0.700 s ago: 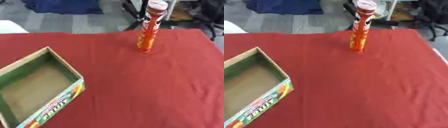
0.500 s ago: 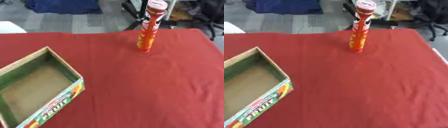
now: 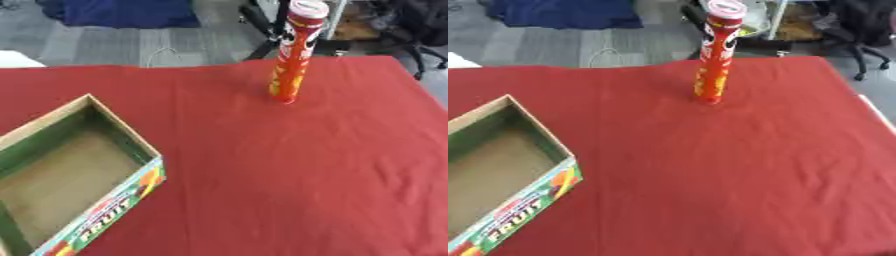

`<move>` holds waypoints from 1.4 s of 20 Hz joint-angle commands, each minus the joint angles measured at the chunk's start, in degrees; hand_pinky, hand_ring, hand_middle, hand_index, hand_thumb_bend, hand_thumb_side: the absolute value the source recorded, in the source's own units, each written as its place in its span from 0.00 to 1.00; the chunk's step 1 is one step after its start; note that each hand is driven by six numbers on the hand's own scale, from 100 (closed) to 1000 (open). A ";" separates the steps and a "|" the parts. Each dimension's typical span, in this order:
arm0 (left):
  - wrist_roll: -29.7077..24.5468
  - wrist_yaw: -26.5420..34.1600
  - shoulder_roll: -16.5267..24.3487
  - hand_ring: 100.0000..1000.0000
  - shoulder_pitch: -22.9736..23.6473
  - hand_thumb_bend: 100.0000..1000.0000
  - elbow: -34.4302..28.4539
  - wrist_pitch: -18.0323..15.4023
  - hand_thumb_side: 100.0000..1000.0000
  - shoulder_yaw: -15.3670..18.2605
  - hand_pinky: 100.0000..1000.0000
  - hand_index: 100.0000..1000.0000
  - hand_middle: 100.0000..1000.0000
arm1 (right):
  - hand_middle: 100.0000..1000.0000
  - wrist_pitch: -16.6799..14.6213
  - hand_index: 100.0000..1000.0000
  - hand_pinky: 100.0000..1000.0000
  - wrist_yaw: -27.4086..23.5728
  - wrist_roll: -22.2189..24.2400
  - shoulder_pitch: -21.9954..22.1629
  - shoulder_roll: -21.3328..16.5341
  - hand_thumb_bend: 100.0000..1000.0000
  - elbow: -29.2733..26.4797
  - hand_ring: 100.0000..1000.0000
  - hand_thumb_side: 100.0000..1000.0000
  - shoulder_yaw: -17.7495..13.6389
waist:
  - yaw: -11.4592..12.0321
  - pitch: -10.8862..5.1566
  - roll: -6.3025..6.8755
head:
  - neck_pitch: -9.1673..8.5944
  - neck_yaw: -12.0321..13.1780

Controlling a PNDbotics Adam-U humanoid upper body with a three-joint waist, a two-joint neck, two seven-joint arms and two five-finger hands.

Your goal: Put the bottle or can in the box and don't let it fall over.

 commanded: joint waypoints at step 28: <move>-1.60 1.12 1.28 0.83 -1.11 0.00 -1.09 0.85 0.63 -0.94 0.31 0.66 0.61 | 0.85 -5.40 0.96 0.79 43.33 24.39 -16.95 10.48 0.00 26.45 0.86 0.89 5.85 | 0.86 -1.63 0.13 | 0.57 -1.25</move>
